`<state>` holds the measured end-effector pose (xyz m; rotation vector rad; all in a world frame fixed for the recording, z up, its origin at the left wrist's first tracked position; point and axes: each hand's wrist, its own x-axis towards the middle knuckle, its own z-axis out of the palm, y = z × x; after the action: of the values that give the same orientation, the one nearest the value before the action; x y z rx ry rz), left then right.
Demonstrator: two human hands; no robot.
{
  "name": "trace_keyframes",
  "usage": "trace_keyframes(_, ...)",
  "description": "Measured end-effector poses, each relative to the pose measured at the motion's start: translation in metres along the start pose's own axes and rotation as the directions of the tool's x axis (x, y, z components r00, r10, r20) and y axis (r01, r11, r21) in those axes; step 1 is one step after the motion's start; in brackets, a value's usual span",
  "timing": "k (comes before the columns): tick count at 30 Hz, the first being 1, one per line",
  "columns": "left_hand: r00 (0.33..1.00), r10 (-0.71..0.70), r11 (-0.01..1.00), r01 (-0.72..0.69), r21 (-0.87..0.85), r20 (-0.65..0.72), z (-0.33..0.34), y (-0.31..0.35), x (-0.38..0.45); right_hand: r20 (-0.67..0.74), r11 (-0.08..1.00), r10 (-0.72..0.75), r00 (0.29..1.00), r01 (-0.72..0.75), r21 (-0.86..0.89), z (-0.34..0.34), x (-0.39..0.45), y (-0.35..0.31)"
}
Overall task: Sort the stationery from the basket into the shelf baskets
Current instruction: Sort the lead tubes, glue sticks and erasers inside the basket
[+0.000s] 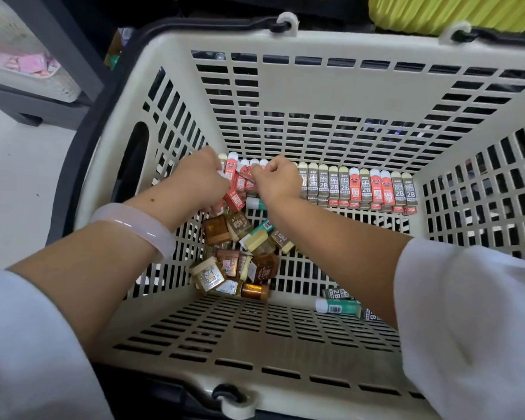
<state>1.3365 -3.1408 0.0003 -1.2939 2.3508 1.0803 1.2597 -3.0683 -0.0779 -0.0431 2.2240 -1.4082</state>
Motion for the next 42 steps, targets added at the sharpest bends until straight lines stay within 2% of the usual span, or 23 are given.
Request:
trace_keyframes(4,1.0,-0.009,1.0,0.009,0.0,-0.02,0.001,0.001,0.0,0.074,0.998,-0.022,0.997,0.027,-0.064,-0.001,-0.005,0.012)
trace_keyframes(8,0.999,0.037,0.999,-0.037,0.009,-0.015,0.002,0.002,-0.001,0.004,0.996,-0.067,0.998,0.067,-0.061,0.001,-0.004,0.009)
trace_keyframes(11,0.997,0.058,0.997,-0.061,-0.049,-0.049,0.003,-0.001,0.002,0.091,0.999,-0.027,0.995,0.03,-0.033,0.006,-0.003,0.001)
trace_keyframes(13,0.995,0.063,0.994,-0.069,-0.09,-0.076,0.004,-0.003,0.004,0.157,0.997,-0.013,0.988,0.026,-0.079,0.005,-0.004,-0.001)
trace_keyframes(15,0.991,0.073,0.99,-0.085,-0.108,-0.108,0.004,-0.005,0.006,0.214,0.99,-0.034,0.976,0.061,-0.124,0.0,-0.006,-0.002)
trace_keyframes(17,0.986,0.093,0.986,-0.11,-0.122,-0.136,0.003,-0.005,0.007,0.26,0.989,-0.08,0.962,0.109,-0.097,-0.01,-0.008,-0.005)
trace_keyframes(19,0.98,0.112,0.979,-0.138,-0.151,-0.165,0.003,-0.005,0.008,0.388,0.992,-0.117,0.914,0.125,0.004,-0.024,-0.013,-0.008)
trace_keyframes(21,0.975,0.119,0.976,-0.15,-0.161,-0.185,0.004,-0.006,0.009,0.563,0.991,-0.133,0.816,0.112,0.072,-0.036,-0.02,-0.009)
trace_keyframes(23,0.977,0.12,0.978,-0.146,-0.146,-0.178,0.004,-0.006,0.009,0.613,0.983,-0.176,0.77,0.164,0.076,-0.04,-0.025,-0.007)
trace_keyframes(25,0.98,0.109,0.981,-0.133,-0.141,-0.166,0.005,-0.006,0.008,0.526,0.981,-0.189,0.829,0.185,0.062,-0.037,-0.028,-0.007)
trace_keyframes(28,0.978,0.075,0.984,-0.104,-0.145,-0.195,0.004,-0.004,0.008,0.263,0.994,-0.101,0.96,0.109,-0.016,-0.028,-0.018,-0.003)
trace_keyframes(31,0.98,0.042,0.977,-0.081,-0.198,-0.194,0.004,-0.004,0.01,0.119,0.987,-0.05,0.992,0.067,-0.143,-0.017,-0.003,-0.001)
trace_keyframes(35,0.978,0.026,0.958,-0.083,-0.273,-0.206,0.004,-0.004,0.014,0.095,0.956,-0.071,0.993,0.095,-0.277,-0.001,0.004,-0.009)
trace_keyframes(38,0.981,0.015,0.956,-0.07,-0.285,-0.192,0.004,-0.004,0.015,0.136,0.95,-0.087,0.987,0.124,-0.287,-0.006,0.0,-0.01)
trace_keyframes(40,0.982,0.021,0.952,-0.077,-0.295,-0.19,0.005,-0.004,0.015,0.161,0.972,-0.101,0.982,0.132,-0.194,-0.016,-0.006,-0.008)
trace_keyframes(42,0.977,0.038,0.958,-0.095,-0.27,-0.208,0.005,-0.003,0.013,0.246,0.997,-0.069,0.967,0.061,0.04,-0.025,-0.016,-0.009)
